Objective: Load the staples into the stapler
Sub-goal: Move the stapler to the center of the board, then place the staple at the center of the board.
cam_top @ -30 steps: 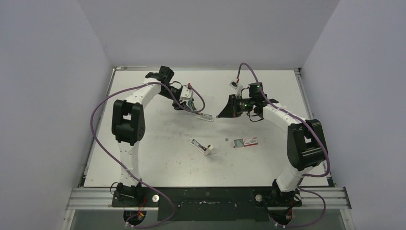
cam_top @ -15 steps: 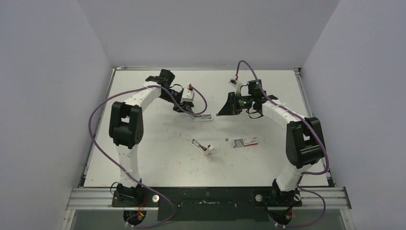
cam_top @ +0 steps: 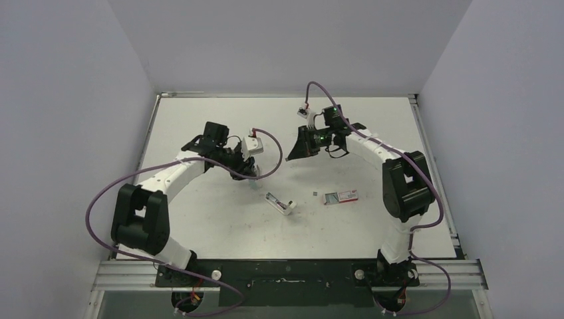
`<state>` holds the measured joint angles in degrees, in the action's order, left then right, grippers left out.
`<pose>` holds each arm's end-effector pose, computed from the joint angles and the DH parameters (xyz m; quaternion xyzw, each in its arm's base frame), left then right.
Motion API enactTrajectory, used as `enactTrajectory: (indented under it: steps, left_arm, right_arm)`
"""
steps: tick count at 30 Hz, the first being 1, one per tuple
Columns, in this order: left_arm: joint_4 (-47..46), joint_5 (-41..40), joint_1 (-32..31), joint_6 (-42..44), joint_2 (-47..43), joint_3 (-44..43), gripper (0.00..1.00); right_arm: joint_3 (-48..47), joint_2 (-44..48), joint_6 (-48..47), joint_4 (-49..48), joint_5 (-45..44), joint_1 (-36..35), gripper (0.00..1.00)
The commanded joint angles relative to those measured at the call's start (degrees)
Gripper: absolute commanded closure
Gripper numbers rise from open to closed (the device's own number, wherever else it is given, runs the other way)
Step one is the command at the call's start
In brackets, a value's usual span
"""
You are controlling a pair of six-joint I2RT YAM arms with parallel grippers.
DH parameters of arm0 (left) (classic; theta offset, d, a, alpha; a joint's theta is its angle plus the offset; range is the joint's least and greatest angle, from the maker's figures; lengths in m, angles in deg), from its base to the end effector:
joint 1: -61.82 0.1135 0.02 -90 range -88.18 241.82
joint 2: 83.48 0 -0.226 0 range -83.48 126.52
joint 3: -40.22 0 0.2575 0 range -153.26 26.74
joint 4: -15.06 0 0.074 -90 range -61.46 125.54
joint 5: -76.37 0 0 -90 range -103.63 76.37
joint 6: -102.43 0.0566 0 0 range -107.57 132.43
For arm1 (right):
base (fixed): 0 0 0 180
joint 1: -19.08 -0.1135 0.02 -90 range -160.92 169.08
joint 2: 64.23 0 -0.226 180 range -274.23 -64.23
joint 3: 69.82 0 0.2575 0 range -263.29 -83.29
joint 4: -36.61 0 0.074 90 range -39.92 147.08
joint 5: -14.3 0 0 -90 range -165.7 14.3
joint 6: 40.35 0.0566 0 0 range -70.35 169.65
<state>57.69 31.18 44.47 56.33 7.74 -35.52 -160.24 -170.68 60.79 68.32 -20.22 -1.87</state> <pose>0.3062 -0.1375 0.1738 0.5429 0.7116 -0.2984 0.3313 0.3595 0.1876 0.1806 -0.2378 0.8082 0.5054 0.1866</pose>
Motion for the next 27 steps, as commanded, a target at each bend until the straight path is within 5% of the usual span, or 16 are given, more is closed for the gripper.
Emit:
enactTrajectory:
  steps: [1, 11, 18, 27]
  left_arm:
    - [-11.29, -9.05, -1.08, -15.42, -7.92, 4.95, 1.0]
    - [-9.48, -12.05, -3.55, -16.34, -14.09, 9.07, 1.0]
    - [-8.89, -12.69, -3.57, -19.92, -11.43, 7.95, 1.0]
    - [0.67, -14.91, -4.01, -16.27, -5.66, 1.44, 1.0]
  right_arm:
    - [-4.65, -3.54, 0.43, 0.81, 0.61, -4.01, 0.95]
    - [-9.14, -6.87, 2.02, -0.64, 2.4, -7.08, 0.95]
    - [-4.32, -4.05, 2.92, -7.25, 6.81, -7.16, 0.95]
    - [2.34, -3.85, 0.78, -7.41, 1.17, -3.57, 0.95]
